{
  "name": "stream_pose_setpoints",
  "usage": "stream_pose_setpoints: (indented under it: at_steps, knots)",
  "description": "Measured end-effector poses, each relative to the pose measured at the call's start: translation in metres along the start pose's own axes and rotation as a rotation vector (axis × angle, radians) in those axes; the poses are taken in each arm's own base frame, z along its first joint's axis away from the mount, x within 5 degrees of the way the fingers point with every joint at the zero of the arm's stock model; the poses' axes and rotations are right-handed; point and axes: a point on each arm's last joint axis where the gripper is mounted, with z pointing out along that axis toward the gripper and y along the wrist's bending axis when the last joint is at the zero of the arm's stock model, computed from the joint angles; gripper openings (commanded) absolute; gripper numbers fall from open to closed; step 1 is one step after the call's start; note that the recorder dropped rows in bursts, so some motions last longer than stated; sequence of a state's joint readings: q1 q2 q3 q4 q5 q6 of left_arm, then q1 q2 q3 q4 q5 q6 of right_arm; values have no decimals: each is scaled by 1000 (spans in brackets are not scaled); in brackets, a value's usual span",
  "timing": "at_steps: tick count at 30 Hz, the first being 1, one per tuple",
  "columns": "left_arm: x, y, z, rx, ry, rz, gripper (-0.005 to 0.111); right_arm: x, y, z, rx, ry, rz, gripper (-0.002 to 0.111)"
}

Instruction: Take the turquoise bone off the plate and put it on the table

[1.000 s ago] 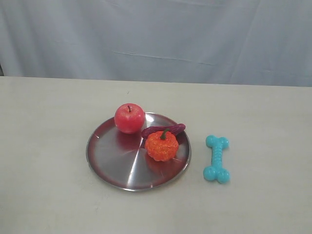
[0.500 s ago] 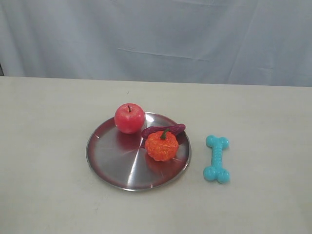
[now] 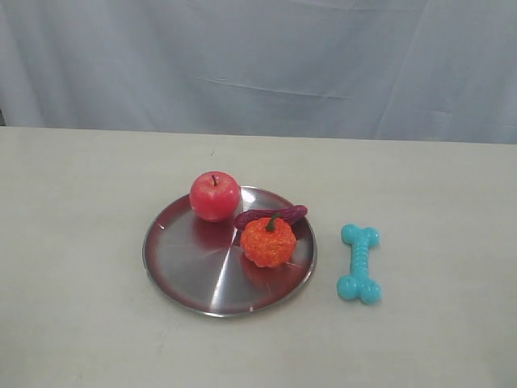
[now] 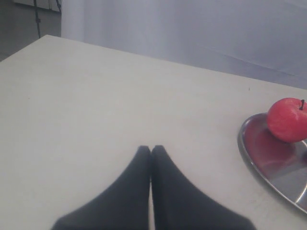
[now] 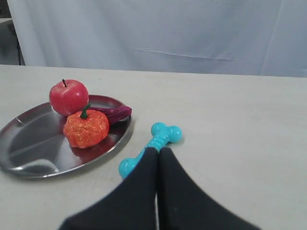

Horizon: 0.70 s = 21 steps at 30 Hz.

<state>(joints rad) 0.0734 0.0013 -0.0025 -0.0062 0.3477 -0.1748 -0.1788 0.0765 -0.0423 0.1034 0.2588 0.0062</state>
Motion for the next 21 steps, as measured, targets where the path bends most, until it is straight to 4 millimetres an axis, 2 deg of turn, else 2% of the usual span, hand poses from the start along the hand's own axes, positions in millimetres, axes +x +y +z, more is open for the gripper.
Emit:
stream_pose_setpoints:
  at_steps: [4, 21]
  knots:
    - [0, 0, 0, 0, 0, 0, 0, 11, -1, 0, -1, -1, -9, 0]
    - [0, 0, 0, 0, 0, 0, 0, 10, -1, 0, -1, -10, -109, 0]
